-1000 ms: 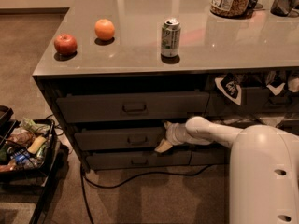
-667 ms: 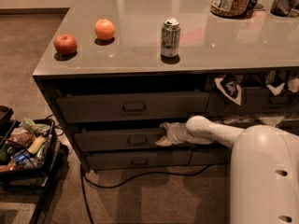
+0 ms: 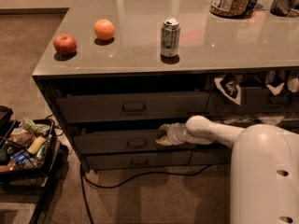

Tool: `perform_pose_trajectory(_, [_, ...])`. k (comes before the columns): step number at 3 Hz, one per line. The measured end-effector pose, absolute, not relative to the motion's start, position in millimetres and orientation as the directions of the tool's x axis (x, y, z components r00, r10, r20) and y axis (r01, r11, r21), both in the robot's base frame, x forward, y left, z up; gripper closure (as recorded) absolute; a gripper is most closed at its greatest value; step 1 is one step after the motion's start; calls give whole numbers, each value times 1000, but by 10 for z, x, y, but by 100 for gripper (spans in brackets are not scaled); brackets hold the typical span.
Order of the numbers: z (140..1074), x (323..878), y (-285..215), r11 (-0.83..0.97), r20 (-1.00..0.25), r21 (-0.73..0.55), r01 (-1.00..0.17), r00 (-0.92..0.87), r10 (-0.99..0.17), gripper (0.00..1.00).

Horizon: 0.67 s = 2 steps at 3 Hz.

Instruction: Open middle drawer

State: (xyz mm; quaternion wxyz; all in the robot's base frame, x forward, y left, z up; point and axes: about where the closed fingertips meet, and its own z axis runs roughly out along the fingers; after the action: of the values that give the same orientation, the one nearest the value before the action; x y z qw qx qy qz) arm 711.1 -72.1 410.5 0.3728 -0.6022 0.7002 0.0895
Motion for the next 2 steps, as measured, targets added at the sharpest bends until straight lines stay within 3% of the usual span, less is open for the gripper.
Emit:
perform_pose_trajectory(1, [4131,7111,-720,259,-630,-324,-910,3,-777,46])
perform_pose_trajectory(2, [4042,6921,-627,259,-630,-303,-917,-11,-776,43])
